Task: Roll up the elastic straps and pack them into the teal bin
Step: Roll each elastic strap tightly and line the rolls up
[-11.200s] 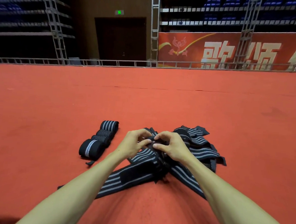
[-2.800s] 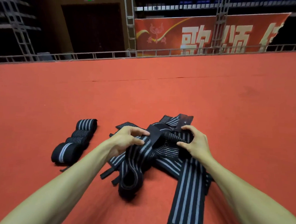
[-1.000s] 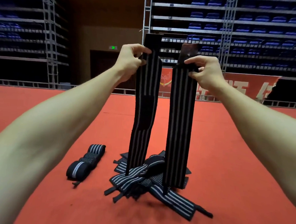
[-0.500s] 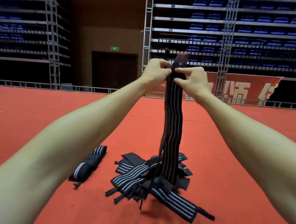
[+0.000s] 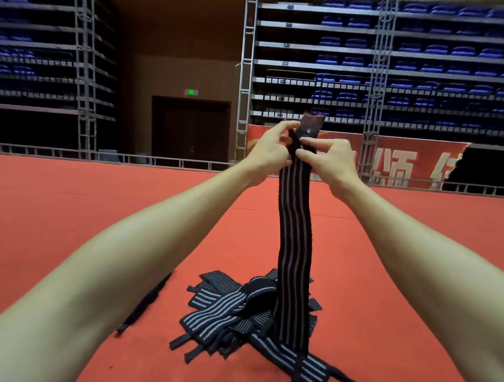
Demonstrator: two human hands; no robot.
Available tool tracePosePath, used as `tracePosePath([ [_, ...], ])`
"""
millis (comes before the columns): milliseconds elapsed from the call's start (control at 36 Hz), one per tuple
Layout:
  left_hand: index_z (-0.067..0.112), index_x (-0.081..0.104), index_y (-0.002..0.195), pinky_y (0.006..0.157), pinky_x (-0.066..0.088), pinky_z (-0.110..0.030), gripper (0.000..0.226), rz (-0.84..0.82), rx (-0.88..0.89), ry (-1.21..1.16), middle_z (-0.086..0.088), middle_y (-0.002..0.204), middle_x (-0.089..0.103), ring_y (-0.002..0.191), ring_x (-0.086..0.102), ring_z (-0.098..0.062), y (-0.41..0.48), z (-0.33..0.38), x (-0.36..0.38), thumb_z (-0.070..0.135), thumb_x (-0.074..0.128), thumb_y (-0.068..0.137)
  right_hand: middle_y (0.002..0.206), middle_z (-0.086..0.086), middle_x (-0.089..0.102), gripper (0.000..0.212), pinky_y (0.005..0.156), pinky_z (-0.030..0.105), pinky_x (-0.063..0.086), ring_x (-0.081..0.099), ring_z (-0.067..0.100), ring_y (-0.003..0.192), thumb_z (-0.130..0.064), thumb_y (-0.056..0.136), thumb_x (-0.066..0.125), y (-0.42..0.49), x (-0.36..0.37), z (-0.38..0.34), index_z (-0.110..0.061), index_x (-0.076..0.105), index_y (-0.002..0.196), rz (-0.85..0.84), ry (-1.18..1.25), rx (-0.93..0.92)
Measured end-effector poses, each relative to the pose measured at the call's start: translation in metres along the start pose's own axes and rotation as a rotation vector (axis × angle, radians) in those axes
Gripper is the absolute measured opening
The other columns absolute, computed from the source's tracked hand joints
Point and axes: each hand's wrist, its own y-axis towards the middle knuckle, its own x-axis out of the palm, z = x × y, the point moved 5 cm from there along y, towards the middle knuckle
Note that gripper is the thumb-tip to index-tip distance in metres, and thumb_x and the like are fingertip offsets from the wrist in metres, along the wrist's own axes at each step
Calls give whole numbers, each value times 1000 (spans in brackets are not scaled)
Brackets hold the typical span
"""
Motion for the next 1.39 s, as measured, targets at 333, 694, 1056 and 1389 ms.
tracePosePath([
  [333, 16, 47, 137, 86, 58, -46, 52, 96, 74, 171, -4, 100, 64, 87, 62, -18, 3, -7, -18, -1, 61, 90, 109, 0, 73, 28, 94, 30, 55, 68, 9, 100, -6, 88, 70, -5, -2, 1, -12, 73, 115, -38, -68, -51],
  [694, 12, 63, 95, 82, 51, -31, 27, 148, 177, 228, 6, 91, 62, 81, 58, -9, 7, -5, -41, -3, 77, 77, 98, 7, 75, 21, 92, 42, 57, 72, 21, 97, 0, 84, 72, -8, 8, 6, -7, 75, 104, -111, 16, -12],
  [1056, 15, 66, 75, 78, 56, -26, 22, 108, 165, 104, 7, 94, 63, 81, 67, -10, 3, 0, -49, -3, 76, 80, 85, -7, 70, 8, 87, 24, 54, 67, 8, 84, -13, 86, 76, -13, 20, -8, -20, 72, 84, -134, 12, -141],
  [1389, 13, 70, 74, 71, 55, -23, 17, 145, 173, 78, 2, 74, 68, 71, 66, -8, -2, 0, -47, 0, 80, 77, 85, 1, 69, 10, 73, 26, 57, 70, 11, 76, -16, 86, 76, -14, 18, -15, -18, 67, 83, -97, 90, -149],
])
